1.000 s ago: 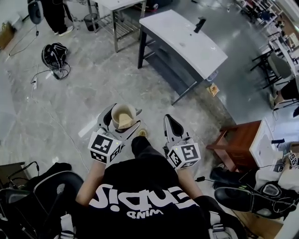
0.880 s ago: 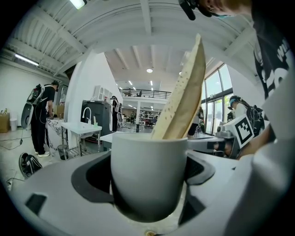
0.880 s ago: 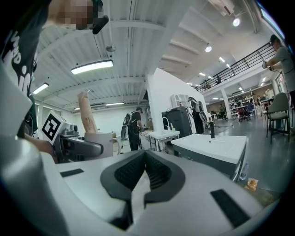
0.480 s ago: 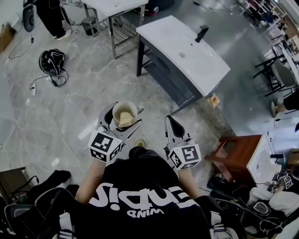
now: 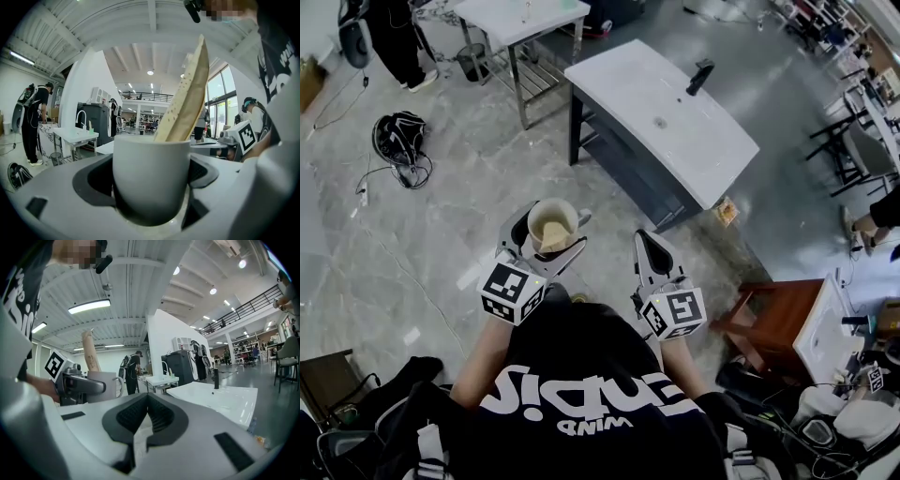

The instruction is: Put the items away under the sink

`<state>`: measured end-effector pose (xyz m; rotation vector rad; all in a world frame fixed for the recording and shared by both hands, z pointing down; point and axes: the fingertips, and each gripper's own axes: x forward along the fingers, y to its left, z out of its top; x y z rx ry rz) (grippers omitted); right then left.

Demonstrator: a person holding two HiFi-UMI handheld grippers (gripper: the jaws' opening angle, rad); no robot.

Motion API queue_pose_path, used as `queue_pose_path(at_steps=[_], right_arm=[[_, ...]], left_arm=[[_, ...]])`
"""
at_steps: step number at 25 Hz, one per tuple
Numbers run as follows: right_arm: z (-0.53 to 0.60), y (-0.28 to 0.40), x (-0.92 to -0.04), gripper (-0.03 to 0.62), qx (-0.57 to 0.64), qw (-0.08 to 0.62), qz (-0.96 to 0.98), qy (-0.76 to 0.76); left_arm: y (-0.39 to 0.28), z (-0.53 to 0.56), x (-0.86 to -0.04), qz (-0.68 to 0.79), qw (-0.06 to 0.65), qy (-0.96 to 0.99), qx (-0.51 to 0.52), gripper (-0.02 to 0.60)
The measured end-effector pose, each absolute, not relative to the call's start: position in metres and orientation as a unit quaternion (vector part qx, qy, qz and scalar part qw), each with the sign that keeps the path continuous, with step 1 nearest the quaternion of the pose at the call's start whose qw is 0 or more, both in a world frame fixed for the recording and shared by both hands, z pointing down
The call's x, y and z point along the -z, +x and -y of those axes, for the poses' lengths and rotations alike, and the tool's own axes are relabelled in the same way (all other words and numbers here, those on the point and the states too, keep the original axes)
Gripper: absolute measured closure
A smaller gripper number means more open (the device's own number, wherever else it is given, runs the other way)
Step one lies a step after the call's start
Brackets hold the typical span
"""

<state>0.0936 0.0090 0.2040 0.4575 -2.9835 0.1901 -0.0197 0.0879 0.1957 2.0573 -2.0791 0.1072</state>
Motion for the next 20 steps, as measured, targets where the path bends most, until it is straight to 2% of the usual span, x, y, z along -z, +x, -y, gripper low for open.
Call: queue_pose_path(at_steps=[20], right_arm=[[0.077,0.021,-0.218,0.576,-0.082,0.058,0.96,0.26]], left_arm=[[-0.09,0.04,-0.211,0.598,0.11,0.793,-0.049,0.117]])
